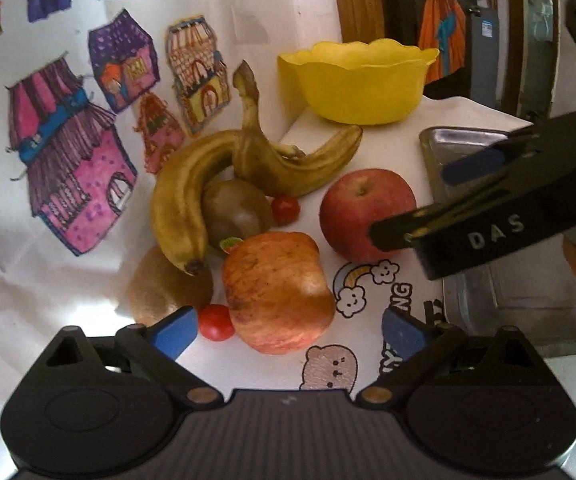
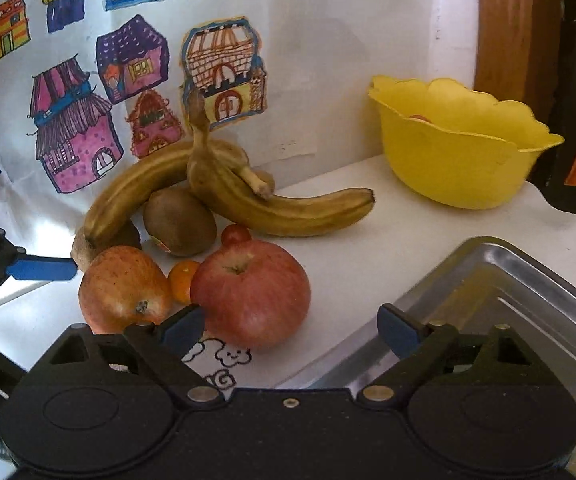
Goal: Organize fruits
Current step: 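Grasp the streaked apple with the left tool while the right tool grasps the red apple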
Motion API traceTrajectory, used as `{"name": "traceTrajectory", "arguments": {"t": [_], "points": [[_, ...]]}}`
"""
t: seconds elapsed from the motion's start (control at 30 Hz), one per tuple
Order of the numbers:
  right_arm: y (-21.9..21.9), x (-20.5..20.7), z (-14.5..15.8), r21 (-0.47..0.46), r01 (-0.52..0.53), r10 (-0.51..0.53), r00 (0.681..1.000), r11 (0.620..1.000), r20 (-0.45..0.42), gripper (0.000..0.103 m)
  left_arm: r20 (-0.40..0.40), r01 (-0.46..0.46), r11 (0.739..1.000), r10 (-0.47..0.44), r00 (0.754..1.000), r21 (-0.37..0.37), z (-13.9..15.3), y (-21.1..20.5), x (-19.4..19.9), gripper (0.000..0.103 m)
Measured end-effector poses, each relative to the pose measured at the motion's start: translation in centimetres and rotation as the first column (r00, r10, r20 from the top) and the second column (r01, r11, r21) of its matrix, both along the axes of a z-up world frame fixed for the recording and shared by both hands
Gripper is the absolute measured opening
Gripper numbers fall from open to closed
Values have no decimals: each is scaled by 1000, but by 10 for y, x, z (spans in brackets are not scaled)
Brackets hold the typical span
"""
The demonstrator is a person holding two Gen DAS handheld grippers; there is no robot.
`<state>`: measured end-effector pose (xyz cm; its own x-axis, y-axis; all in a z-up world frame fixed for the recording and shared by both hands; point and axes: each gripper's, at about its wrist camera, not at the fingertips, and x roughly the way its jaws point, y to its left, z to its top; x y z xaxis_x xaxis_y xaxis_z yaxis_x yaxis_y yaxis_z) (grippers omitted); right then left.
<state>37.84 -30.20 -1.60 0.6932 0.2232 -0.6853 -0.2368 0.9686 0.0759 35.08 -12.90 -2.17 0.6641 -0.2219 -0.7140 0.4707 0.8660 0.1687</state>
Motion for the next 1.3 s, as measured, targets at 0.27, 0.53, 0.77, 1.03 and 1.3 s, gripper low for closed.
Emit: {"name": "traceTrajectory", "arguments": {"t": [0.27, 0.53, 0.77, 1.03, 1.3], "points": [[5, 16, -7, 32, -62, 62, 998, 998, -11, 88, -7, 21, 1000, -21, 1000, -7, -7, -1, 6, 88], [11, 27, -15, 52, -94, 96, 995, 994, -33, 84, 30, 22, 1000, -21, 999, -11, -7, -2, 11, 72], [11, 28, -21, 64, -101, 104, 994, 993, -43, 81, 56, 28, 1000, -27, 998, -9, -7, -1, 11, 63], [9, 29, -26, 111, -60, 65, 997, 992, -44, 77, 21, 46, 999, -46, 999, 21, -6, -10, 16, 69], [7, 26, -27, 138, -45, 48, 999, 989, -22, 77, 26, 30, 999, -31, 999, 38, -6, -11, 18, 61]]}}
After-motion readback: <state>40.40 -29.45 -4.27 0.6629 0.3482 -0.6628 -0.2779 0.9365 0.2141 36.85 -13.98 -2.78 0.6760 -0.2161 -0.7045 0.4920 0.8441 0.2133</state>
